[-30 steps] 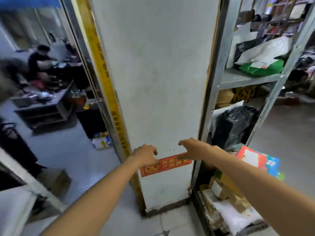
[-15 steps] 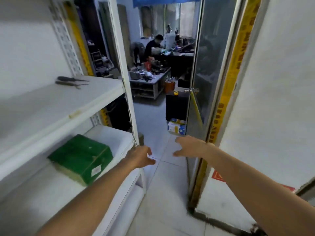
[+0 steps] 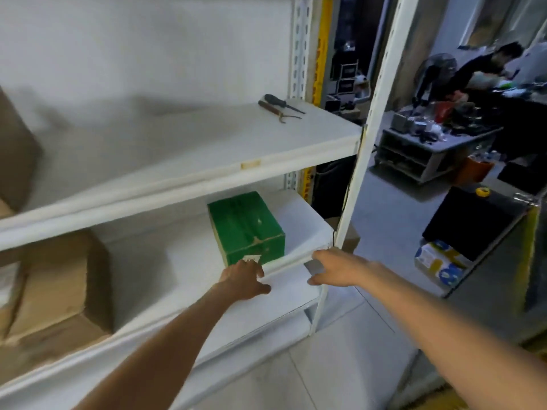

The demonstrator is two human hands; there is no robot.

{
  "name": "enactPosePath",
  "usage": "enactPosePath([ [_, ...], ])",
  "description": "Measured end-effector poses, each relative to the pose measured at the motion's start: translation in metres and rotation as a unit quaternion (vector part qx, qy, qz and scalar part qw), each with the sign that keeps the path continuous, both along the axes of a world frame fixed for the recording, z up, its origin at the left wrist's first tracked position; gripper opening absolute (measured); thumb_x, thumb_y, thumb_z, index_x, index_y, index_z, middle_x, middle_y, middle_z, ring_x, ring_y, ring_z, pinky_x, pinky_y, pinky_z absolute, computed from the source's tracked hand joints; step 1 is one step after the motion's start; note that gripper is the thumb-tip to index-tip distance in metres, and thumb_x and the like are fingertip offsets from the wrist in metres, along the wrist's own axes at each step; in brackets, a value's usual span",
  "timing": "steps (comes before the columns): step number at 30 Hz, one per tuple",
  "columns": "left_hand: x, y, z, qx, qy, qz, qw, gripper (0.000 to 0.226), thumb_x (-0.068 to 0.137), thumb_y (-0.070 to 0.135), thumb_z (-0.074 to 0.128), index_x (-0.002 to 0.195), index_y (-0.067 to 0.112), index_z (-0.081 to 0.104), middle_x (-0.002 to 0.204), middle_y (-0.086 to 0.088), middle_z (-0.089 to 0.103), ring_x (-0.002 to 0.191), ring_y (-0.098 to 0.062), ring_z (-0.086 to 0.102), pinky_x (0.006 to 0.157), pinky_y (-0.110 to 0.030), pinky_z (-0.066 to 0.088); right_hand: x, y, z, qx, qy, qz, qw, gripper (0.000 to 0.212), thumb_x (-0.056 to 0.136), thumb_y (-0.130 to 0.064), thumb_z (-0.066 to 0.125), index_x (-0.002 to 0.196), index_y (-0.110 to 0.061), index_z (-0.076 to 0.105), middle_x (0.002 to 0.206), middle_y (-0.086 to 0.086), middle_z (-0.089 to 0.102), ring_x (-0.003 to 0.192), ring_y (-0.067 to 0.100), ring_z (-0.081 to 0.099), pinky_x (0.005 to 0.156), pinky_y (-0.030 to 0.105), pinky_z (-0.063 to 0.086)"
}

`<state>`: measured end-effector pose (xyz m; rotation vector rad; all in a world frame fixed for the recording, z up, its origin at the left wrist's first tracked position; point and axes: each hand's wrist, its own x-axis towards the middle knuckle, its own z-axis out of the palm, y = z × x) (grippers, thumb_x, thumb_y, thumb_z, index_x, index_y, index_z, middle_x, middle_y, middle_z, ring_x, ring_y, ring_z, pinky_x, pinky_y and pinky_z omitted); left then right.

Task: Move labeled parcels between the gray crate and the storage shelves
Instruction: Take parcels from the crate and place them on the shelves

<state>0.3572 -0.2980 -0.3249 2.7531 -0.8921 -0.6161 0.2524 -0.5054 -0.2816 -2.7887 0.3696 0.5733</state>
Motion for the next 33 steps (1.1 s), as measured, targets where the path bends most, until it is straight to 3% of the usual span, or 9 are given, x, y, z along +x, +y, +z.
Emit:
enactPosePath([
  [4, -0.006, 0.015, -0.012, 0.022, 0.016, 0.052, 0.998, 0.048, 0.086, 0.051, 0.062, 0.127, 0.027, 0.057, 0.129, 0.002, 0.059, 0.114, -0.02, 0.058, 0.094, -0.032, 0.048, 0.027, -0.012, -0.013, 0.002, 0.001, 0.051, 0.999, 0.058, 0.086, -0.055, 0.061, 0.125, -0.014, 0.049, 0.123, 0.011, 0.056, 0.106, 0.027, 0.058, 0.085, 0.04, 0.05],
  [7, 0.0, 0.03, -0.026, 0.039, 0.034, 0.102, 0.993, 0.048, 0.084, 0.053, 0.063, 0.126, 0.03, 0.058, 0.128, 0.001, 0.06, 0.112, -0.02, 0.059, 0.093, -0.031, 0.048, 0.043, -0.007, -0.035, -0.013, 0.015, 0.092, 0.996, 0.068, 0.086, -0.058, 0.058, 0.136, -0.015, 0.042, 0.137, 0.01, 0.05, 0.122, 0.029, 0.05, 0.097, 0.046, 0.045],
  [10, 0.019, 0.037, -0.034, 0.041, 0.037, 0.138, 0.989, 0.047, 0.083, 0.053, 0.063, 0.124, 0.03, 0.059, 0.126, 0.001, 0.061, 0.111, -0.02, 0.059, 0.092, -0.032, 0.048, 0.06, -0.001, -0.047, 0.003, 0.019, 0.108, 0.994, 0.067, 0.091, -0.052, 0.056, 0.141, -0.012, 0.038, 0.143, 0.011, 0.045, 0.13, 0.028, 0.045, 0.099, 0.039, 0.042],
  [15, 0.047, 0.036, -0.047, 0.011, 0.041, 0.182, 0.982, 0.045, 0.082, 0.053, 0.065, 0.121, 0.03, 0.061, 0.12, 0.001, 0.064, 0.107, -0.02, 0.06, 0.088, -0.032, 0.049, 0.095, -0.005, -0.054, 0.018, -0.044, 0.093, 0.995, 0.057, 0.093, -0.046, 0.057, 0.135, -0.009, 0.046, 0.136, 0.014, 0.052, 0.12, 0.03, 0.053, 0.093, 0.036, 0.045],
  [22, 0.073, 0.024, -0.065, -0.048, 0.048, 0.261, 0.963, 0.056, 0.083, 0.054, 0.067, 0.127, 0.022, 0.056, 0.12, 0.0, 0.066, 0.106, -0.021, 0.062, 0.08, -0.03, 0.048, 0.133, -0.025, -0.065, -0.042, -0.082, 0.109, 0.99, 0.049, 0.097, -0.049, 0.047, 0.126, -0.009, 0.047, 0.123, 0.014, 0.059, 0.106, 0.032, 0.059, 0.081, 0.038, 0.048],
  [25, 0.083, 0.02, -0.066, -0.155, 0.066, 0.344, 0.924, 0.066, 0.083, 0.048, 0.07, 0.135, 0.012, 0.05, 0.127, -0.01, 0.062, 0.111, -0.026, 0.06, 0.088, -0.033, 0.048, 0.153, -0.032, -0.068, -0.024, -0.103, 0.1, 0.989, 0.053, 0.097, -0.051, 0.046, 0.125, -0.006, 0.046, 0.123, 0.016, 0.059, 0.106, 0.034, 0.06, 0.081, 0.04, 0.049],
  [28, 0.096, 0.014, -0.065, -0.269, 0.108, 0.407, 0.867, 0.073, 0.084, 0.048, 0.067, 0.144, 0.014, 0.042, 0.135, -0.014, 0.056, 0.118, -0.028, 0.057, 0.092, -0.032, 0.047, 0.171, -0.034, -0.079, 0.048, -0.101, 0.072, 0.991, 0.069, 0.095, -0.055, 0.045, 0.139, -0.003, 0.035, 0.136, 0.02, 0.051, 0.12, 0.036, 0.053, 0.094, 0.045, 0.048],
  [31, 0.108, 0.003, -0.071, -0.331, 0.129, 0.416, 0.837, 0.081, 0.086, 0.05, 0.063, 0.152, 0.022, 0.026, 0.142, -0.013, 0.051, 0.121, -0.028, 0.056, 0.087, -0.028, 0.045, 0.188, -0.029, -0.091, 0.131, -0.1, 0.022, 0.986, 0.084, 0.093, -0.058, 0.046, 0.151, -0.004, 0.016, 0.154, 0.02, 0.028, 0.139, 0.035, 0.033, 0.109, 0.043, 0.033],
  [33, 0.112, -0.005, -0.075, -0.376, 0.143, 0.428, 0.809, 0.081, 0.089, 0.044, 0.063, 0.154, 0.023, 0.019, 0.139, -0.011, 0.053, 0.112, -0.025, 0.06, 0.082, -0.025, 0.047, 0.196, -0.026, -0.1, 0.189, -0.098, -0.008, 0.977, 0.093, 0.091, -0.059, 0.05, 0.154, -0.006, 0.006, 0.159, 0.016, 0.02, 0.145, 0.031, 0.024, 0.114, 0.041, 0.026],
])
